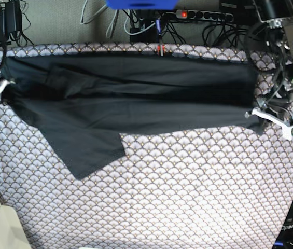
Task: Fold the T-shirt properly
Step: 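Pull the folded hem further over the collar edge with both grippers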
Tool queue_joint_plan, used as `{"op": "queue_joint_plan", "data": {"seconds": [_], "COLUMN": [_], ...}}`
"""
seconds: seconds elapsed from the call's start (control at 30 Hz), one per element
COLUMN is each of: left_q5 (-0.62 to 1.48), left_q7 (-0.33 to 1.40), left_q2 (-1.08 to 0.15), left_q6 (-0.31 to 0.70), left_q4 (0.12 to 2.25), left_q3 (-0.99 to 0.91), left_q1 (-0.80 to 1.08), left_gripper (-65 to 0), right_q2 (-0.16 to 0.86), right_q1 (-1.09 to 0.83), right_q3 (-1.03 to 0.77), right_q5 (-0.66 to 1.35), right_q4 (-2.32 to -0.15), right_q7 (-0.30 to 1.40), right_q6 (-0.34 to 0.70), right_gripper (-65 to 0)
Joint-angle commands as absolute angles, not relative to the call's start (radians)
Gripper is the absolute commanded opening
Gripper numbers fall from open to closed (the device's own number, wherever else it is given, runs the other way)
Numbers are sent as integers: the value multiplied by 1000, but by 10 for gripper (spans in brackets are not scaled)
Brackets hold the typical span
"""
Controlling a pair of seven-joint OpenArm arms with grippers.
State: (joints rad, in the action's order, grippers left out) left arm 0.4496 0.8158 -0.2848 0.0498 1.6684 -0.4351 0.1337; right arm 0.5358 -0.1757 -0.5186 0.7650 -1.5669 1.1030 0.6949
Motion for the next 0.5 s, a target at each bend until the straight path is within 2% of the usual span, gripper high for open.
{"op": "queue_joint_plan", "data": {"seconds": [0.0, 0.17, 0.4, 0.47], "left_q5": [450, 450, 450, 450], "left_q7": [796, 799, 951, 970], "left_q2": [-302, -302, -294, -294], "left_q6": [50, 50, 51, 84], "left_q4": [1687, 1727, 1788, 1788], "left_q3": [-441, -441, -499, -522], "left_q1": [124, 125, 84, 84], "left_gripper": [-650, -650, -650, -650], "right_q2": [564, 625, 647, 647], "right_q1": [-173, -177, -179, -205], "right_q3": [-529, -529, -529, -529], "right_q5": [797, 883, 897, 897], "right_q4": [-1583, -1575, -1575, -1575], "right_q7": [1082, 1082, 1084, 1081], "right_q6": [698, 698, 698, 698], "right_gripper": [-650, -650, -650, -650]}}
